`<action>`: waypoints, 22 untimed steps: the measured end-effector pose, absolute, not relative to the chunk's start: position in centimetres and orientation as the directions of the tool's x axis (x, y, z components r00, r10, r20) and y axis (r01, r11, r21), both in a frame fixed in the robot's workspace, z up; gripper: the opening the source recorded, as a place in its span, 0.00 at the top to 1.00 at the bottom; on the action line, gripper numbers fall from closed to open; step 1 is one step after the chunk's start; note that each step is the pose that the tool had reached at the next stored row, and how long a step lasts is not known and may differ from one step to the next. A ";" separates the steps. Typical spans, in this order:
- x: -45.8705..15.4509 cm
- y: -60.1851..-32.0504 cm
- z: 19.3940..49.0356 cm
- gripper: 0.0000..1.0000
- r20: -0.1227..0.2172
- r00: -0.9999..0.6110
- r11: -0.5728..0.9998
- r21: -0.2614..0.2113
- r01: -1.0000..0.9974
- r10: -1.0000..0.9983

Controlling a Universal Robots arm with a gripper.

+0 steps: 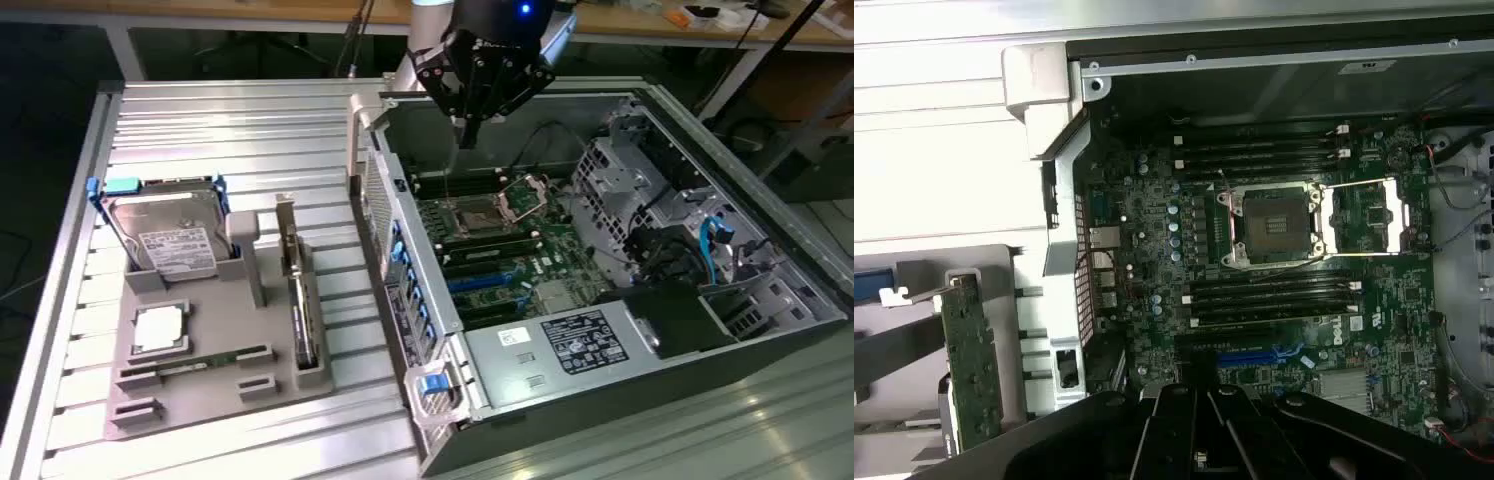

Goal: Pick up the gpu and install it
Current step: 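Reach for the gpu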

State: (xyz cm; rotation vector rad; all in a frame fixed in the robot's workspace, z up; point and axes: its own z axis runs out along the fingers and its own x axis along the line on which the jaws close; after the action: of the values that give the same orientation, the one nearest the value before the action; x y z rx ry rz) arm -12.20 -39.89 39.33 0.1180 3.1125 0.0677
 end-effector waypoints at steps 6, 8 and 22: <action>-12.2 -39.9 39.3 0.89 -0.024 -0.997 0.996 0.044 0.075 0.076; -12.2 -39.9 39.3 0.89 -0.024 -0.997 0.996 0.044 0.075 0.076; -14.4 -39.9 39.3 0.89 -0.024 -0.997 0.996 0.044 0.075 0.076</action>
State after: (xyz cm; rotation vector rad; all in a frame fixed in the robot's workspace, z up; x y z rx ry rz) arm -14.43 -39.90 39.27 0.1178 3.1126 0.0675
